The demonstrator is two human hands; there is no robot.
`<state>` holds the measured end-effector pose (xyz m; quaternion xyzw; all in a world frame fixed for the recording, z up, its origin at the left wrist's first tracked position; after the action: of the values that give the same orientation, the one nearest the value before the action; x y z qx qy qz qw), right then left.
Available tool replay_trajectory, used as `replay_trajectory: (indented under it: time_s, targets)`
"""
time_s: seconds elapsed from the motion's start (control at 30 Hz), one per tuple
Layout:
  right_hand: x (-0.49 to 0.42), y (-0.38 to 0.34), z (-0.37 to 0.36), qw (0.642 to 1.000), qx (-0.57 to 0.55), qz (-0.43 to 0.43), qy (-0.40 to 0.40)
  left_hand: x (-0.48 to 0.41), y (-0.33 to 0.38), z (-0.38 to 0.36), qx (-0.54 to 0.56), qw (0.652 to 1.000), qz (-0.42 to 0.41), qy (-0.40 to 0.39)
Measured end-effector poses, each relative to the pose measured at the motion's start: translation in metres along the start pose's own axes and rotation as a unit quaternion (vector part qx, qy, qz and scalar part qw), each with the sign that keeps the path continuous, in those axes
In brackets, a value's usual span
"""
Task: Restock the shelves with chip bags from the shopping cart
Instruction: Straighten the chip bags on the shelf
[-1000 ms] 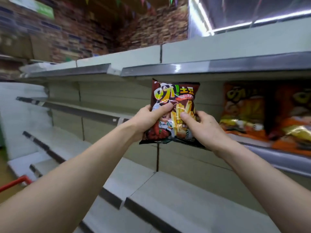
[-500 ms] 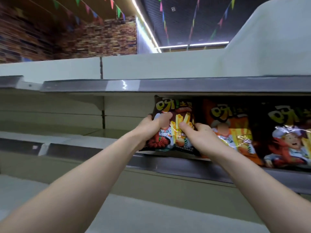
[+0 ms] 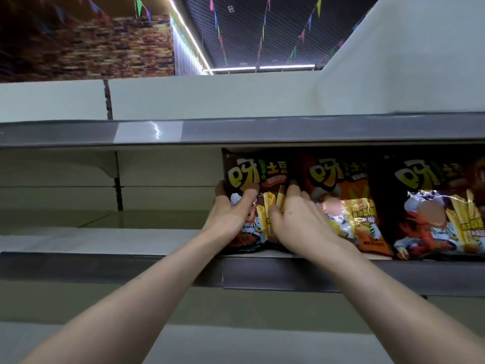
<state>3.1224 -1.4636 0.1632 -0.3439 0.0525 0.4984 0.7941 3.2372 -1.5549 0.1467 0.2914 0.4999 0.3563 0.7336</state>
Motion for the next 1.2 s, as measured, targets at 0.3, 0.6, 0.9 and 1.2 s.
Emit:
replay_trajectory:
  time_s: [0.3,0.6,0.9,1.2]
  targets:
    - [-0.009,-0.028,-0.003,0.966,0.104,0.167,0.170,-0.016,0.020,0.013,-0.071,0.982,-0.141,0.100]
    - [-0.018,-0.022,-0.026,0.966,0.101,0.178,0.155,-0.020,0.011,0.004,-0.169,0.973,-0.112,0.107]
    - [-0.002,-0.034,-0.012,0.948,0.091,0.230,0.201,-0.005,0.009,0.043,-0.116,0.974,-0.101,0.165]
    - [0.059,-0.095,-0.057,0.917,-0.027,0.386,0.102,0.060,-0.017,0.120,-0.099,0.953,-0.045,0.283]
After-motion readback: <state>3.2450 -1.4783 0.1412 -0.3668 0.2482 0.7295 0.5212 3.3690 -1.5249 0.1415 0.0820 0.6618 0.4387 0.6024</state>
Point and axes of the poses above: each hand's wrist, its own x-axis away from the middle knuckle, its own z-axis out of the back of the hand, y = z × x, the point moved 5 cm from there along -x, towards the middle knuckle, and after that the axes turned 11 degrees about -z, right-handed, at the moved point
